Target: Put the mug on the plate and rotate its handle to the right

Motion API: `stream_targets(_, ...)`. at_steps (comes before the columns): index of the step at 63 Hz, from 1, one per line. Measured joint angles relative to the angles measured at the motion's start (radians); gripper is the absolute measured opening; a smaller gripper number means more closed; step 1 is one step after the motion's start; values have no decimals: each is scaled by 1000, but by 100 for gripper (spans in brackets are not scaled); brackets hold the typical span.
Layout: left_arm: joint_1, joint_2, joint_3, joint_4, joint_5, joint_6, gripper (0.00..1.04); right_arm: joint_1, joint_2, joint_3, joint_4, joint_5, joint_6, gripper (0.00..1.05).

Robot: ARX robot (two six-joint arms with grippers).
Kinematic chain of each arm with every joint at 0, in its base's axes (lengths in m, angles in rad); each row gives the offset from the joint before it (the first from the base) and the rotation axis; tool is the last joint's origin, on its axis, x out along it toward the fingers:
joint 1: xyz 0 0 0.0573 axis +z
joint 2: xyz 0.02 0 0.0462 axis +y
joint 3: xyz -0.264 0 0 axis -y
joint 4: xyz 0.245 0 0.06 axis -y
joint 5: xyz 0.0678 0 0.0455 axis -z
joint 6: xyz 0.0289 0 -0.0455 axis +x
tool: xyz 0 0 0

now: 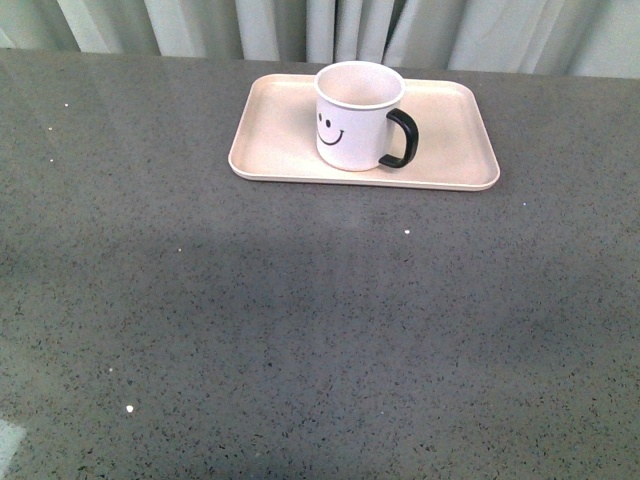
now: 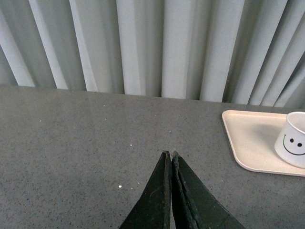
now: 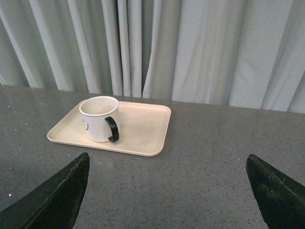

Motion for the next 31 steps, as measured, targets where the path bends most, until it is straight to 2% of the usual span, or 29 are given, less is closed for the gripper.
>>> stream_targets(31, 0, -376, -20, -341, 0, 0, 1, 0, 0, 0, 0, 0, 0, 96)
